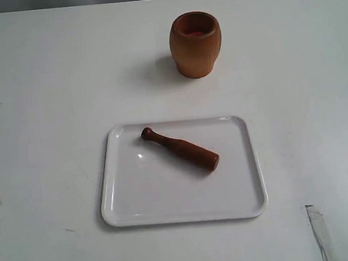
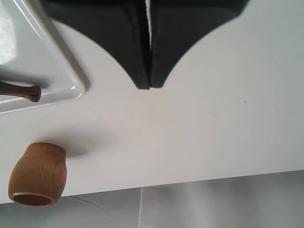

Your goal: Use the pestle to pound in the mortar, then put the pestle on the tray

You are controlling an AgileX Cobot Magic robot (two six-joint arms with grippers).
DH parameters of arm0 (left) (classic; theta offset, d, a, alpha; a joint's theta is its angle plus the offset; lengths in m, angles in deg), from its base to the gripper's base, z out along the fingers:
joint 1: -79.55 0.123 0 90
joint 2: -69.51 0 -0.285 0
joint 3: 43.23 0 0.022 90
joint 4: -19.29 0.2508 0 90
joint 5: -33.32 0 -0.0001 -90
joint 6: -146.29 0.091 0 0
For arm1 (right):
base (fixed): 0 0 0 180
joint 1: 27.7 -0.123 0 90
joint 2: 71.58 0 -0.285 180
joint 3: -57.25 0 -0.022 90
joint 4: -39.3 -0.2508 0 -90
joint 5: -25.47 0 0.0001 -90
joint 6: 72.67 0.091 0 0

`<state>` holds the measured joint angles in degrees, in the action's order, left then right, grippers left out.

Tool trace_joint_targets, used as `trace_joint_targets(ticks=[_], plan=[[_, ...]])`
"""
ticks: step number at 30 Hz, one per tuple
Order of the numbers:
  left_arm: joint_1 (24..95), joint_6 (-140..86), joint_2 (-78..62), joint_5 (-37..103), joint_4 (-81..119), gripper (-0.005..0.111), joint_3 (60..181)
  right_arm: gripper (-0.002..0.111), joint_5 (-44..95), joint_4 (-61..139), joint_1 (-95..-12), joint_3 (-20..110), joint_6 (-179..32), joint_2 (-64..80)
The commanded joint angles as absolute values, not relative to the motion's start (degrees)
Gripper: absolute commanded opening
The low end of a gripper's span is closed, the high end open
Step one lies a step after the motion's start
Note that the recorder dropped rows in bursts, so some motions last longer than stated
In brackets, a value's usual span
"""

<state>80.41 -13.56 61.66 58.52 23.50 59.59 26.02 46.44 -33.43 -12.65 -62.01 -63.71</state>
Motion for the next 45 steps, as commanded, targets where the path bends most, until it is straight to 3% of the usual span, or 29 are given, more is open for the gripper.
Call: trace_joint_targets(ticks=[1, 9, 24, 45], plan=[[80.0, -14.0, 61.7, 58.3, 23.1, 0.0, 59.6, 0.0, 23.0, 42.2, -32.9, -12.8, -66.5, -63.8], [80.0, -14.0, 61.7, 58.3, 23.1, 0.0, 59.6, 0.0, 25.5, 43.6, -32.9, -19.9, -66.7, -63.8], [80.0, -14.0, 61.7, 58.3, 23.1, 0.0, 59.6, 0.0, 16.9, 44.7, -32.9, -20.0, -71.2, -63.8], [80.0, -14.0, 61.7, 58.3, 23.1, 0.0, 59.6, 0.0, 17.3, 44.3, -32.9, -20.0, -71.2, -63.8]])
